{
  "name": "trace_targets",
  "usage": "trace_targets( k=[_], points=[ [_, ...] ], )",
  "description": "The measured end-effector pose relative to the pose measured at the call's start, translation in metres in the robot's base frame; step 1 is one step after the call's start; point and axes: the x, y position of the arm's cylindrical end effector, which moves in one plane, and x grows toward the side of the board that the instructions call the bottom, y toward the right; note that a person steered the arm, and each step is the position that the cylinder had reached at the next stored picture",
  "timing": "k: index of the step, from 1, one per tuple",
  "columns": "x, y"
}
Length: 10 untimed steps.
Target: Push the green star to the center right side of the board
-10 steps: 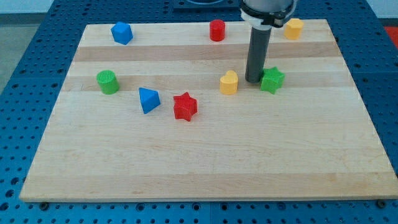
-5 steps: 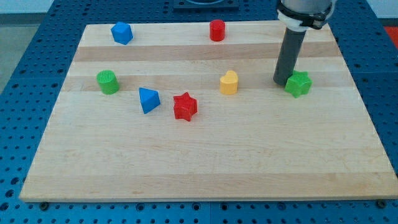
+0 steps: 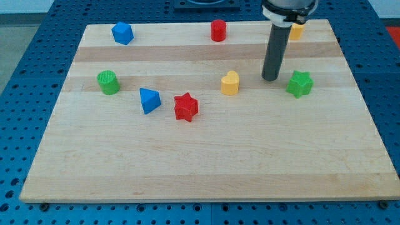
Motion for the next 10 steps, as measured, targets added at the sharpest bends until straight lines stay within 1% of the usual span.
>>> trace_targets(
  k=[1, 2, 4, 7, 9, 10],
  points=[
    [0.015, 0.0],
    [0.02, 0.0],
    [0.021, 0.006],
    [0.021, 0.033],
    [0.021, 0.028],
    [0.026, 0.012]
  ],
)
